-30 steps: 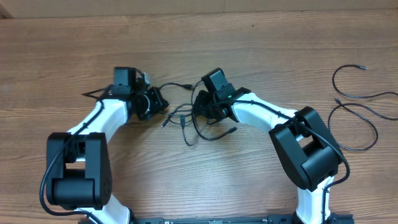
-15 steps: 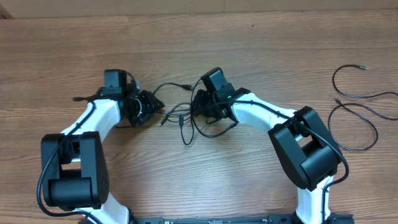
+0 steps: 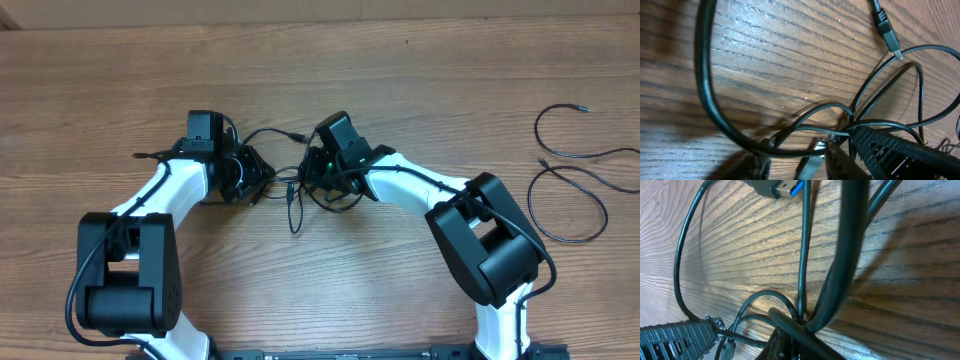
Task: Untangle cables
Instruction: 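Grasp cables with both grippers and pull them slightly apart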
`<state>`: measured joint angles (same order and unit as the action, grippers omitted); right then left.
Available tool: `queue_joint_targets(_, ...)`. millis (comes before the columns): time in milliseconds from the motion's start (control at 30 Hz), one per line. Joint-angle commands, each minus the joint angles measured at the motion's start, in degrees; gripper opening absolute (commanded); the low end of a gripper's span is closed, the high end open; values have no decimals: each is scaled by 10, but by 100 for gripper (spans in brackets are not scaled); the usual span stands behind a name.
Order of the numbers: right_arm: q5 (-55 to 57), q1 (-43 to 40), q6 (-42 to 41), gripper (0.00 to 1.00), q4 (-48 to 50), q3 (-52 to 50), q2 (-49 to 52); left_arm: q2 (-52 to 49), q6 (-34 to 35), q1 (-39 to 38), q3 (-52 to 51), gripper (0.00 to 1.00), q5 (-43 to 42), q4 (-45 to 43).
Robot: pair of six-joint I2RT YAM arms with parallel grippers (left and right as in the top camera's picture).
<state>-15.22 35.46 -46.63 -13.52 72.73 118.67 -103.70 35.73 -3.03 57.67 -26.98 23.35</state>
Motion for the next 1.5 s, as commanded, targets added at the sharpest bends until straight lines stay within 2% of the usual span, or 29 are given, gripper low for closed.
queue_joint_targets(0, 6, 5, 6, 4, 2, -3, 9, -8, 5, -4, -2, 28, -1, -3)
queue_joint_targets(100, 10, 5, 6, 4, 2, -3, 9, -8, 5, -4, -2, 22, -1, -3)
queue_joint_targets(233, 12, 5, 6, 4, 2, -3, 9, -8, 5, -4, -2, 19, -12, -7)
queue_joint_targets(433, -3, 5, 6, 4, 2, -3, 9, -8, 5, -4, -2, 4, -12, -11)
queue_joint_targets(633, -38, 5, 6, 4, -3, -3, 9, -8, 2, -4, -2, 4, -16, -17)
queue_joint_targets(733, -42, 5, 6, 10, -7, -3, 9, -8, 0, -3, -2, 4, -16, -20)
queue_joint_targets(1000, -77, 5, 20, 11, -12, 11, 6, -8, -26, -3, -2, 4, -31, -29)
queue_joint_targets(1267, -72, 3, 22, 22, -6, 19, 6, -8, -28, -3, -2, 4, -31, -31)
queue_joint_targets(1333, -58, 0, 21, 19, -3, 19, 6, -8, -28, -3, -2, 4, -31, -31)
queue_joint_targets(1467, -28, -5, 17, 7, -2, 19, 6, -8, -28, -3, -2, 4, -31, -31)
